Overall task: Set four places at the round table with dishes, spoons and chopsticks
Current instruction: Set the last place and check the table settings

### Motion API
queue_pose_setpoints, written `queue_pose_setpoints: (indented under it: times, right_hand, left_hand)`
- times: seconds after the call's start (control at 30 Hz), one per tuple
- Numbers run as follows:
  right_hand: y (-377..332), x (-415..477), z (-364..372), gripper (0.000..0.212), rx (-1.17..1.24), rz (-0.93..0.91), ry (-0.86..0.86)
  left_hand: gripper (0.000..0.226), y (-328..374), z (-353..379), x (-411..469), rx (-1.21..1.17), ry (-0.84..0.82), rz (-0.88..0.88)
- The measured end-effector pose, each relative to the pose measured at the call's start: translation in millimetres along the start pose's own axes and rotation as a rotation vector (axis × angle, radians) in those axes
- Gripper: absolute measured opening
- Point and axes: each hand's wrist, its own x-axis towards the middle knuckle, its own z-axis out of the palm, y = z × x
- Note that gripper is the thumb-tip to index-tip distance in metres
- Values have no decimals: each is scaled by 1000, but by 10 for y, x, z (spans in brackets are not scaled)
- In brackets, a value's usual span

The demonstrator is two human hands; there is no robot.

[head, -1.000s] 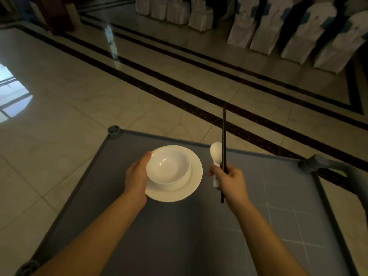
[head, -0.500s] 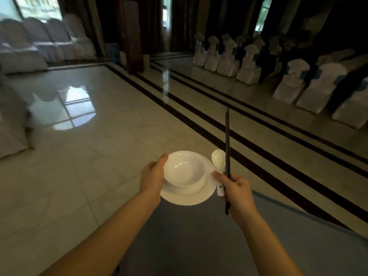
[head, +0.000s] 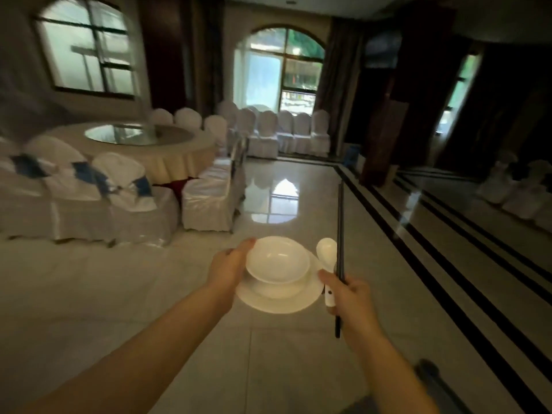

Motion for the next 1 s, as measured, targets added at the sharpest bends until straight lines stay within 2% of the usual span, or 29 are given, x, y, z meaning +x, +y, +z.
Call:
queue_pose_setpoints:
  times: [0.3,0.53,0.77,1.0]
  right_hand:
    - [-373,440,2359,21,-47,-17,-401]
    - [-666,768,4764,15,-66,-51,-648]
    - [-1073,1027,7103,11,-36,-119,-822]
    - [-1378,1251,8930,11,-10,-149,-999]
  left_hand:
    - [34,595,-1969,581,-139,366,98]
    - [50,1191,-3779,1435,-191,611,177]
    - [48,2016,-5434,2351,-190,828,205]
    - [48,2534,-6776,3160,-279,939,239]
